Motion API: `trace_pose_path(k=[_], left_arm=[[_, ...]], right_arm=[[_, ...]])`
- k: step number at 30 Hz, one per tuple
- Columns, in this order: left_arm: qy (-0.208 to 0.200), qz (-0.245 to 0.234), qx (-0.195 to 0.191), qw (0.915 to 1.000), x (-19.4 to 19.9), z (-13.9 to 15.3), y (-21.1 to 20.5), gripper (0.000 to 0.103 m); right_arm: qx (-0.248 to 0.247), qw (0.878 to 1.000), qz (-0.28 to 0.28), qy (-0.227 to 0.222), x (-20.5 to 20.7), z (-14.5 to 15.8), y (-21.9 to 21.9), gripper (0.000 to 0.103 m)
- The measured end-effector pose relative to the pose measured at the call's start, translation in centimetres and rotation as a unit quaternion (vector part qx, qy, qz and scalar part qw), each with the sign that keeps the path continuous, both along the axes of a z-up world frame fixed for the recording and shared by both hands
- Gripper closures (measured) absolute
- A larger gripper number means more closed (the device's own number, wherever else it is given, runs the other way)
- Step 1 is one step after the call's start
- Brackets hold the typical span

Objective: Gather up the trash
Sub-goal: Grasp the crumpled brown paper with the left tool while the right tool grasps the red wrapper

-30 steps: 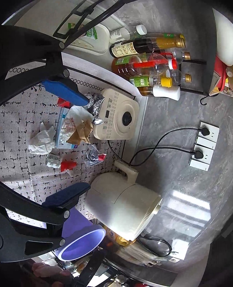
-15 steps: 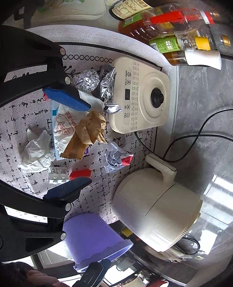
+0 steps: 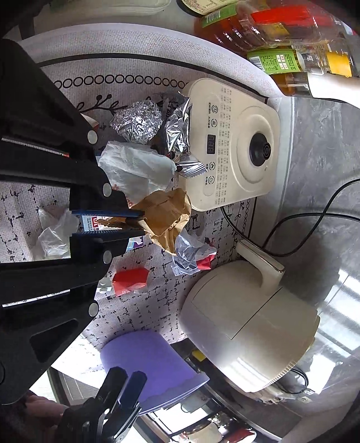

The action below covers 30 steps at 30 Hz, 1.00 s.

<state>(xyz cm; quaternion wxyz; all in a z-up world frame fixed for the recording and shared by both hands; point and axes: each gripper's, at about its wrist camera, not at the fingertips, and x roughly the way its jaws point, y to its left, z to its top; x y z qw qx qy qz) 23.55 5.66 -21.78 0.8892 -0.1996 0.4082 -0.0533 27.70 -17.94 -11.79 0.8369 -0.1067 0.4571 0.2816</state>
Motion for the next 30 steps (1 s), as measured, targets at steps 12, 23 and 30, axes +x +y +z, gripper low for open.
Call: trace_pose_path(k=[12,23,30], left_arm=[[-0.06,0.059,0.011,0.9964,-4.4,3.5,2.5,0.098],[-0.065,0.107,0.038,0.9914,-6.2,5.3,1.4,0.098],[-0.087,0.129,0.056,0.9863,-6.9,7.9,-1.3,0.098]], right_arm=[[-0.021,0.997,0.031,0.06,3.3,-6.1,3.1,0.065],[-0.025,0.992,0.086,0.088,4.5,-7.9,4.0,0.098],[0.022,0.991,0.119,0.062,3.8,-3.6,2.1,0.098]])
